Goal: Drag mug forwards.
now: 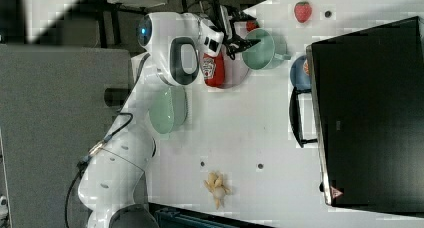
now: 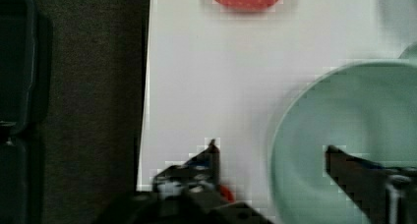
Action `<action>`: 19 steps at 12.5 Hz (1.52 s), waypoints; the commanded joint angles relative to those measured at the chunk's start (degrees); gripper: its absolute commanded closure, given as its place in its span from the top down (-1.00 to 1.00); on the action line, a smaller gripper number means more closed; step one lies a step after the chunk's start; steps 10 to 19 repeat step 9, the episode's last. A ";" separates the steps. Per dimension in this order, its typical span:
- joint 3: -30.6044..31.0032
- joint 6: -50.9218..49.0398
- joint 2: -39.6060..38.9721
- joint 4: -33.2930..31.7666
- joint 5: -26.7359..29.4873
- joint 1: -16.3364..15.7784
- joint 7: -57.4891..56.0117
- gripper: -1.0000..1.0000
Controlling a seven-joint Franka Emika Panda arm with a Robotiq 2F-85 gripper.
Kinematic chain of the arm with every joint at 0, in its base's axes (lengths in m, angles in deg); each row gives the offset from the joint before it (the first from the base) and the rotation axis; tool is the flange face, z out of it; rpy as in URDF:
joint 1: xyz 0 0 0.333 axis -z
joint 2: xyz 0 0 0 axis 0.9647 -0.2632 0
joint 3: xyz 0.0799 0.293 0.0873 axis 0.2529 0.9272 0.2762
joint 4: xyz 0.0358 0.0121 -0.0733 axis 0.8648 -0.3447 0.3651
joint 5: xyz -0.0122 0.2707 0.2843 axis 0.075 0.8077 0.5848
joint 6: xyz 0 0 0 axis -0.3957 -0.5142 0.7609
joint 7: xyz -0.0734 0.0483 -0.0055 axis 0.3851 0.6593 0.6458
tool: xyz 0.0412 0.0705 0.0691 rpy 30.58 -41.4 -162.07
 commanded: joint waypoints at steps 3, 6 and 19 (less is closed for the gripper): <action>-0.73 -9.82 11.21 -1.75 -0.24 0.13 -0.51 1.00; -0.28 -15.27 17.96 -7.32 -0.24 -0.57 -0.51 1.00; 1.03 -18.84 26.33 -14.87 -0.24 -1.43 -0.52 1.00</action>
